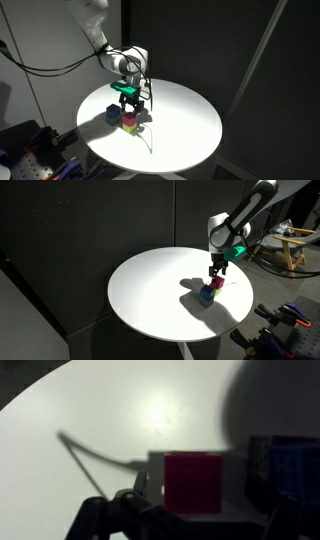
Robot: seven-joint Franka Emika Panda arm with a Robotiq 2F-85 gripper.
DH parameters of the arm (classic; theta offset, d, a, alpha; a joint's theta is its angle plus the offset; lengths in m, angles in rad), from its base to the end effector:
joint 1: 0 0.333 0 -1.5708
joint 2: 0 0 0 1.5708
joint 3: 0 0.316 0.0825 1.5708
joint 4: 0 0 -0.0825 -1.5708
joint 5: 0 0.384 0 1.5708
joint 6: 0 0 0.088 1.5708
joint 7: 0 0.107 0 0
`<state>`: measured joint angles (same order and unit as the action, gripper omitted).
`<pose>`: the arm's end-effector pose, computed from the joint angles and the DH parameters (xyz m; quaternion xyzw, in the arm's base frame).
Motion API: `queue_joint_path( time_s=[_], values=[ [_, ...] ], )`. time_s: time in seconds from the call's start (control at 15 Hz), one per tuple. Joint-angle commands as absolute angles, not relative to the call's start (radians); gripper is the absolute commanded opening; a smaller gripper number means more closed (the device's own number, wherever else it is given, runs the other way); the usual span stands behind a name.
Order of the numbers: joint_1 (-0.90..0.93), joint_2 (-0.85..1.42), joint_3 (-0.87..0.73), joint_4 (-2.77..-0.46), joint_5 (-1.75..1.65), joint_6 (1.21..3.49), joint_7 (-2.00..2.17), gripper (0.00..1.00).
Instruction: Put the pink block on top the yellow block
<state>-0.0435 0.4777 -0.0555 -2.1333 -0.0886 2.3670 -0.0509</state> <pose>0.5409 -0.0558 0.1616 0.9917 0.0129 -0.1242 0.0307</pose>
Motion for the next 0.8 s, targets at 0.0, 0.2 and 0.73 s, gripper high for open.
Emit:
queue_joint_path(
  time_s=[0.0, 0.2, 0.73],
  values=[
    [-0.047, 0.443, -0.056, -2.135, -0.085, 2.336, -0.046, 1.00],
    [-0.054, 0.414, -0.052, -2.146, -0.079, 2.348, -0.061, 1.00],
    [-0.062, 0.318, -0.045, -2.198, -0.067, 2.366, -0.088, 1.00]
  ],
)
